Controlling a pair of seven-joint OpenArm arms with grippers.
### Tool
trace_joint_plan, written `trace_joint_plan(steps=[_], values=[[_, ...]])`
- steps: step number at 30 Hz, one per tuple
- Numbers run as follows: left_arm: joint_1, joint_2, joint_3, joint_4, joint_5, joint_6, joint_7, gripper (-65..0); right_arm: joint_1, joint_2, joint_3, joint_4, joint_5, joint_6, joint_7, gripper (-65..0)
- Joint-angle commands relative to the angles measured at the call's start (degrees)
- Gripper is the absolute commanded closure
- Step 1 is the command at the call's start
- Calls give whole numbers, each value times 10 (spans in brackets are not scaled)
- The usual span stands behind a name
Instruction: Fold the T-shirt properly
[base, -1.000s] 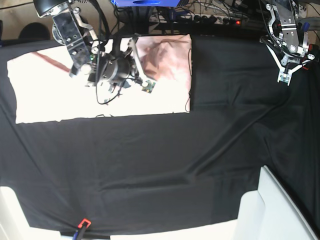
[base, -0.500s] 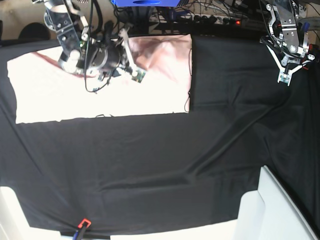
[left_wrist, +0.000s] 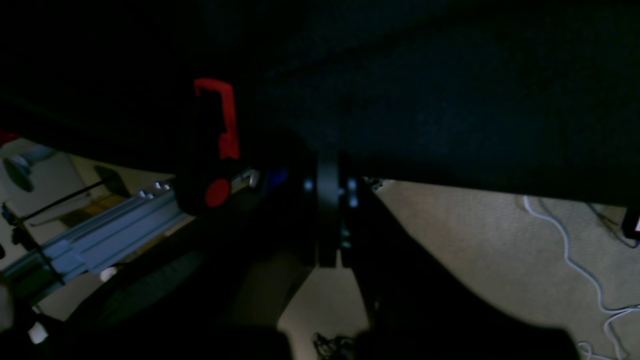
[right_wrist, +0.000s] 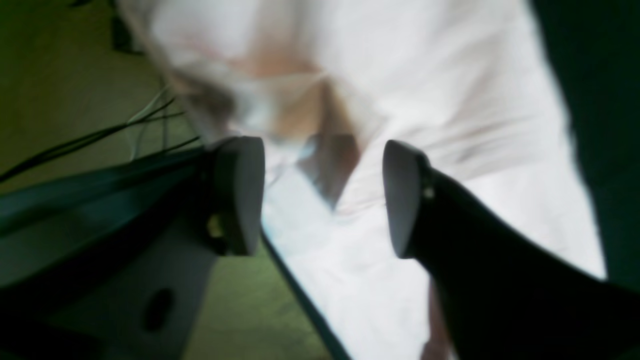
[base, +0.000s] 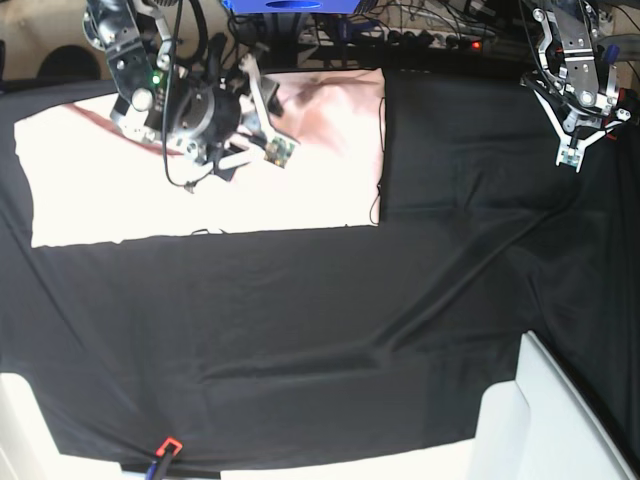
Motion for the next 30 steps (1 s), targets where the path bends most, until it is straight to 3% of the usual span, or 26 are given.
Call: trace_joint_plan(steps=[1, 3, 4, 6, 10, 18, 30], values=[[-1, -8, -3, 7, 6, 3, -2, 0, 20, -3, -1, 7, 7, -1, -4, -200], [-1, -8, -3, 7, 6, 3, -2, 0, 48, -12, -2, 0, 9, -1, -36, -23], [-1, -8, -3, 7, 6, 3, -2, 0, 60, -17, -2, -2, 9, -1, -47, 0], [-1, -8, -3, 7, 6, 3, -2, 0, 79, -23, -2, -11, 9, -1, -56, -30], [-1, -7, -3, 8, 6, 3, -2, 0, 122, -36, -21, -57, 9, -1, -57, 0], [0, -7, -3, 8, 6, 3, -2, 0, 159, -60, -46, -182, 9, -1, -37, 0], [-1, -8, -3, 8, 6, 3, -2, 0, 130, -39, -42, -214, 8, -1, -28, 0]])
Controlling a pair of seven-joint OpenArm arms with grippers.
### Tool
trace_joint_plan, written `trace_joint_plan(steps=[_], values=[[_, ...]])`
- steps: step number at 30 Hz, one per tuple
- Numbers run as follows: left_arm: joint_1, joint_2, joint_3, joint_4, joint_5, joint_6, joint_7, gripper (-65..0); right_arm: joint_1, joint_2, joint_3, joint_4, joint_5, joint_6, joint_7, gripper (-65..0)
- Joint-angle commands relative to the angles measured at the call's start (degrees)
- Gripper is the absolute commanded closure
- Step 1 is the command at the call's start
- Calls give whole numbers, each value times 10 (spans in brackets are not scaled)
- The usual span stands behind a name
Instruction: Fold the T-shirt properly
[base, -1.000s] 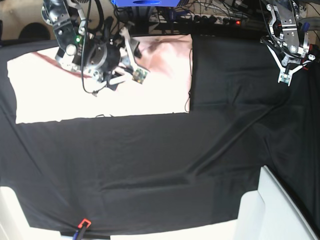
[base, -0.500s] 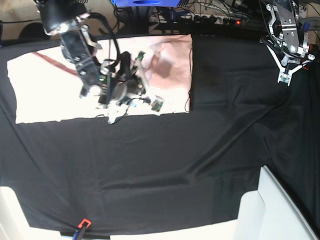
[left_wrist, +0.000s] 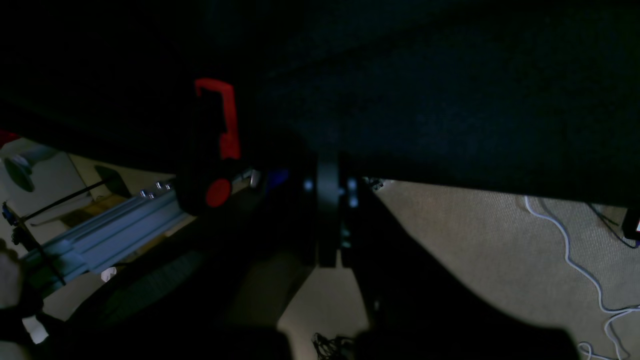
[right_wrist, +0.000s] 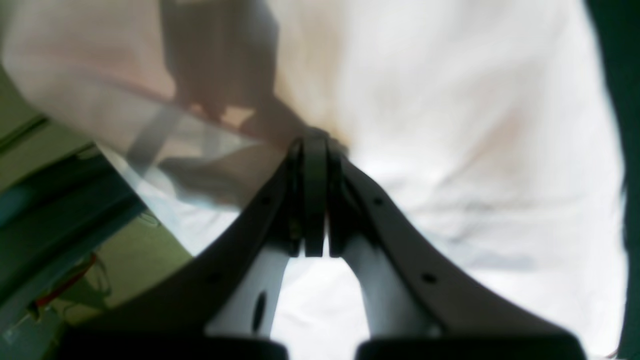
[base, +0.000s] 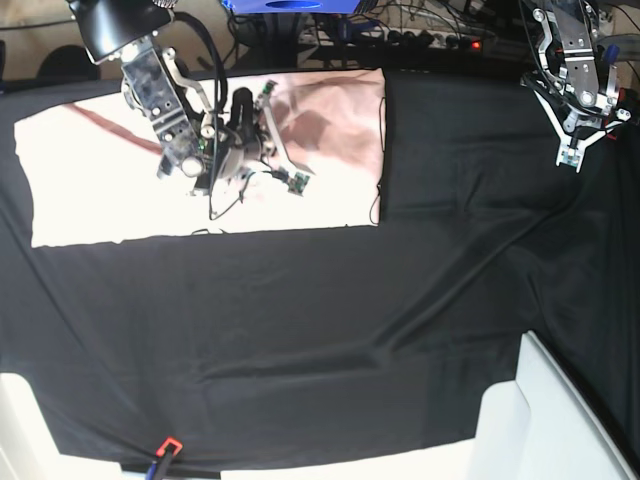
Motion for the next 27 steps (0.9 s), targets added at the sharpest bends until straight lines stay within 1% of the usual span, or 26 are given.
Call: trace_joint_plan(steps=[1, 8, 10, 12, 20, 27], values=[[-1, -8, -3, 8, 7, 3, -2, 0, 1, -4, 1, 11, 8, 1, 8, 0], [-1, -9, -3, 8, 7, 3, -2, 0, -46, 9, 1, 75, 7, 1, 7, 0], [-1, -9, -3, 8, 7, 3, -2, 0, -56, 13, 3, 90, 7, 1, -2, 0], [-1, -9, -3, 8, 7, 3, -2, 0, -63, 17, 18, 106, 7, 1, -12, 0], [-1, -10, -3, 7, 7, 3, -2, 0, -102, 20, 79, 123, 7, 1, -9, 0], [-1, -10, -3, 7, 10, 3, -2, 0, -121, 22, 100, 124, 7, 1, -11, 0]])
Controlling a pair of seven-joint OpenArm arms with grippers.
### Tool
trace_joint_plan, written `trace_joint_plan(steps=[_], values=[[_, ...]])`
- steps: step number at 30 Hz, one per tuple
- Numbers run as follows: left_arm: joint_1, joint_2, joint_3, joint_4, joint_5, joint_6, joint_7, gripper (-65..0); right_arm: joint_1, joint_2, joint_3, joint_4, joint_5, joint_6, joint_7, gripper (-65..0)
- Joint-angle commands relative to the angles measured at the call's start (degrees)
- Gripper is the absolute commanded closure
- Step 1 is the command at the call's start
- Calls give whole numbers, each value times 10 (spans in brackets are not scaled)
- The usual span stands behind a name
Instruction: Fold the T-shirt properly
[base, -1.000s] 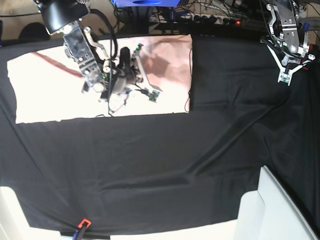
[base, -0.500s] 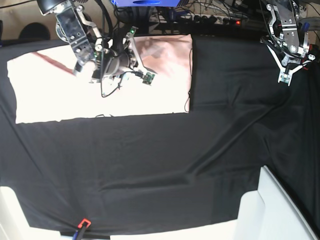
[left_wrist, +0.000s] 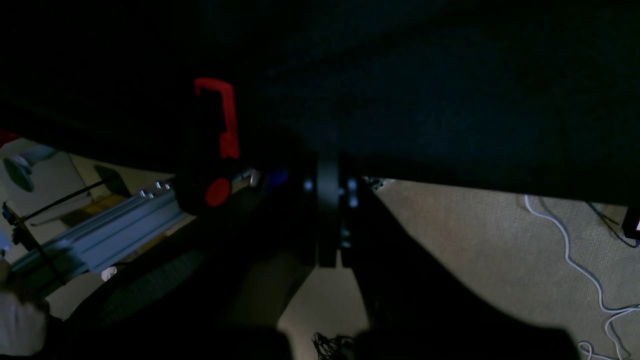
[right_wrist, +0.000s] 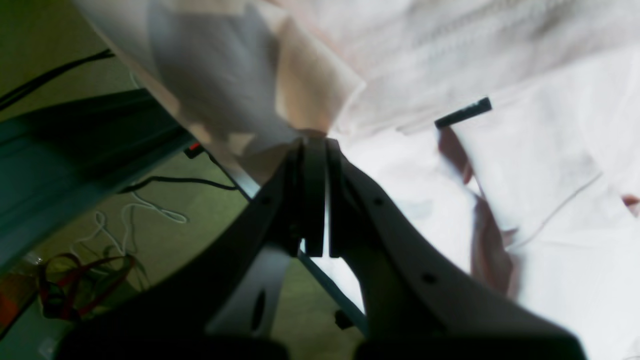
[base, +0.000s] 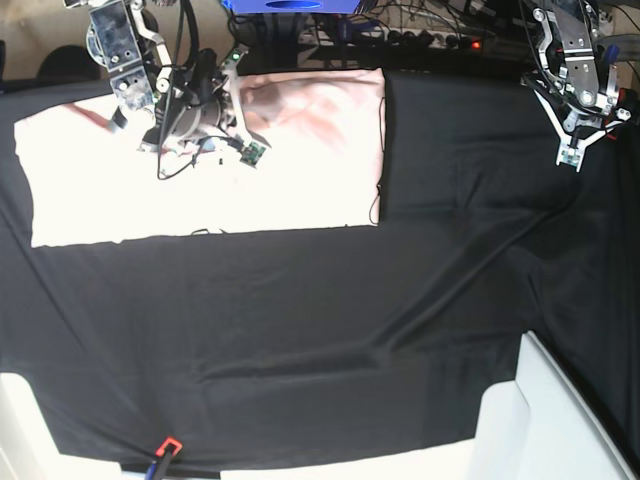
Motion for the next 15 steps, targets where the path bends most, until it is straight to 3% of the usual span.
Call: trace_joint_plan(steps=[1, 7, 11, 15], values=[[-1, -9, -3, 7, 10, 3, -2, 0, -4, 6, 6, 12, 5, 1, 2, 0], [-1, -10, -4, 7, 10, 4, -2, 0, -18, 20, 4, 44, 5, 1, 1, 0], [-8, -7, -4, 7, 11, 4, -2, 0, 9, 19, 1, 90, 5, 1, -55, 0], [-12, -6, -3, 7, 11, 4, -1, 0, 54, 18, -45, 91, 5, 1, -78, 0]])
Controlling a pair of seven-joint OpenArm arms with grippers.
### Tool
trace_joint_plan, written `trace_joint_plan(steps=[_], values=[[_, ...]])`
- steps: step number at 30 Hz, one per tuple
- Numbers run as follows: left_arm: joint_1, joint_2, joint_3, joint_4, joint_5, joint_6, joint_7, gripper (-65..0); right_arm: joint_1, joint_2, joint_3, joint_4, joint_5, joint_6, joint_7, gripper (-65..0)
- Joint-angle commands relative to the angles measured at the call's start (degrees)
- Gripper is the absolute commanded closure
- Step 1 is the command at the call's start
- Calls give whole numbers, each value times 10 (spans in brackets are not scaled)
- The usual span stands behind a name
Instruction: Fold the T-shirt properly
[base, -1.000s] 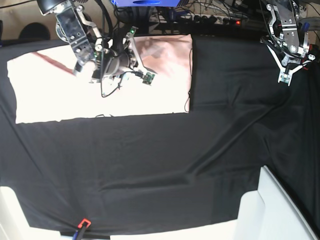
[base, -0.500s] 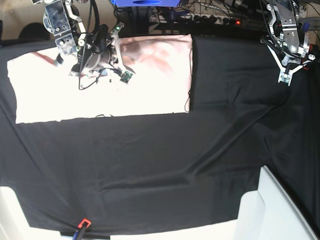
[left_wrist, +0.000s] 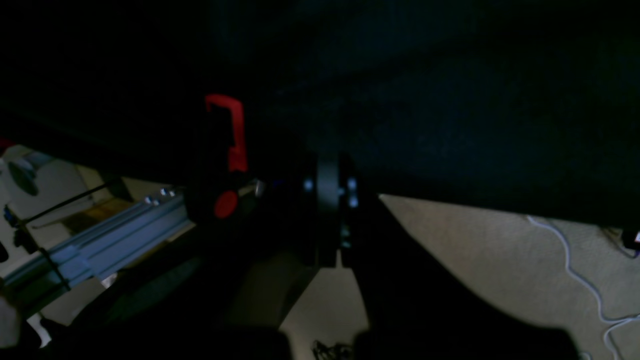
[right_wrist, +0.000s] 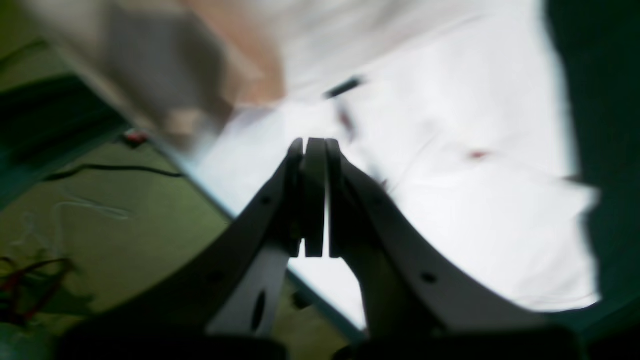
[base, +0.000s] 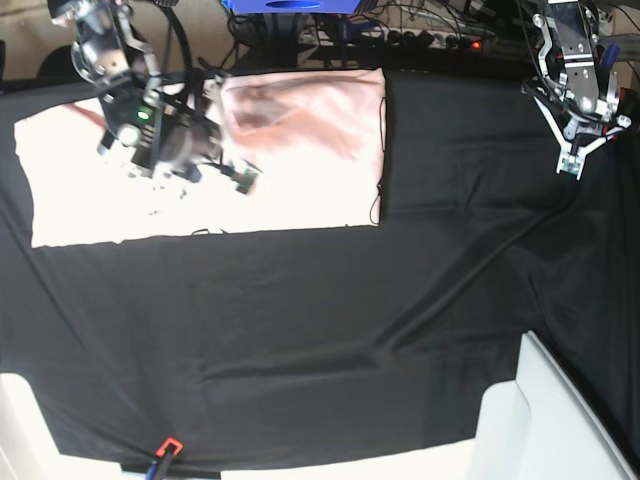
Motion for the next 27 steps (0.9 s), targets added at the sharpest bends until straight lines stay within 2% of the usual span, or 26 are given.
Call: trace_joint_plan(steps=[1, 4, 8, 13, 19, 27], values=[[1, -8, -3, 7, 7, 4, 0, 0, 11, -2, -13, 0, 6, 1, 4, 0], [1, -7, -3, 7, 7, 4, 0, 0, 40, -6, -41, -43, 6, 1, 9, 0], [3, -7, -3, 7, 6, 4, 0, 0, 62, -30, -49, -109, 6, 1, 9, 0], [3, -8, -3, 7, 6, 4, 0, 0, 52, -31, -49, -139, 6, 1, 34, 0], [1, -9, -3, 7, 6, 4, 0, 0, 12, -29, -45, -139, 6, 1, 35, 0], [1, -9, -3, 7, 7, 4, 0, 0, -40, -9, -43, -69, 6, 1, 29, 0]])
